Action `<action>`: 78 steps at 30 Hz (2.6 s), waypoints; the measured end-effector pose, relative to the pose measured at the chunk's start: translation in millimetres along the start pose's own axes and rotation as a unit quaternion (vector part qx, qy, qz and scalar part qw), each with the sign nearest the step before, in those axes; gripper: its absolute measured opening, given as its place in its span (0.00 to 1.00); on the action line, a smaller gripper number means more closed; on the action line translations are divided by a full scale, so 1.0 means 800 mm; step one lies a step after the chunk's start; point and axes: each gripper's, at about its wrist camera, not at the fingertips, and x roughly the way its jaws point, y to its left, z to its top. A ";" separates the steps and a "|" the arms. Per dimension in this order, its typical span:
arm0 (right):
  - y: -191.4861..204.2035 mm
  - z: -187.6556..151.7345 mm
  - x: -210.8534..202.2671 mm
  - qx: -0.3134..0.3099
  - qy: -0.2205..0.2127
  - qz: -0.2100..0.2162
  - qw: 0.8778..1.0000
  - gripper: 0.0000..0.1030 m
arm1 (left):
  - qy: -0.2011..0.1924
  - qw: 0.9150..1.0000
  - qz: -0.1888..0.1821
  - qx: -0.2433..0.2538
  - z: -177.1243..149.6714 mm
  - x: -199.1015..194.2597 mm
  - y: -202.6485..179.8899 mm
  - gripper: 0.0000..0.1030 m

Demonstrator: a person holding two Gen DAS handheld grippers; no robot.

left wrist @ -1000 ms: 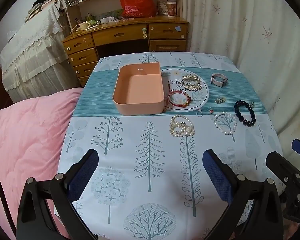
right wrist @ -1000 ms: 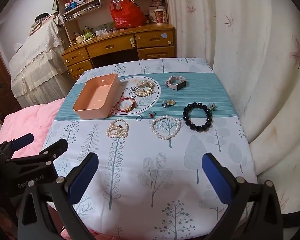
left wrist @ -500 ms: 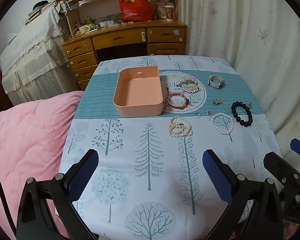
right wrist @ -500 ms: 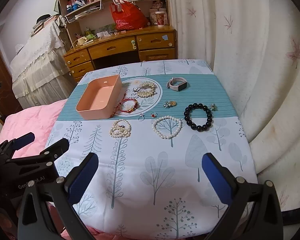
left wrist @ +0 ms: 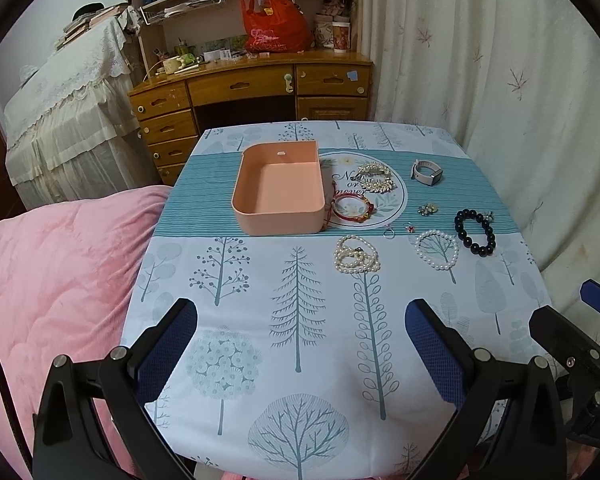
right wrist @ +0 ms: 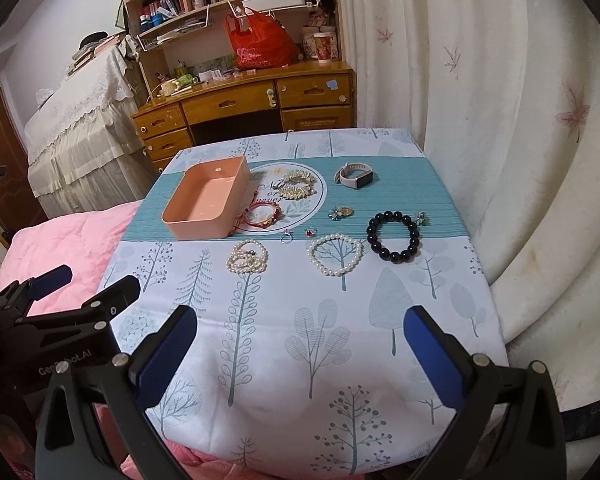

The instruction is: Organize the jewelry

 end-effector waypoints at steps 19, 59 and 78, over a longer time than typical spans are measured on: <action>-0.005 -0.006 -0.012 0.025 -0.011 0.024 0.999 1.00 | -0.003 1.000 0.024 0.019 -0.003 -0.012 -0.002 0.99; -0.089 -0.023 0.153 -0.066 -0.014 -0.032 0.997 1.00 | 0.084 0.981 -0.100 0.145 0.000 0.200 -0.029 0.99; -0.099 0.025 0.252 -0.022 0.071 -0.005 0.997 0.71 | 0.081 0.981 -0.104 0.139 0.039 0.285 -0.084 0.94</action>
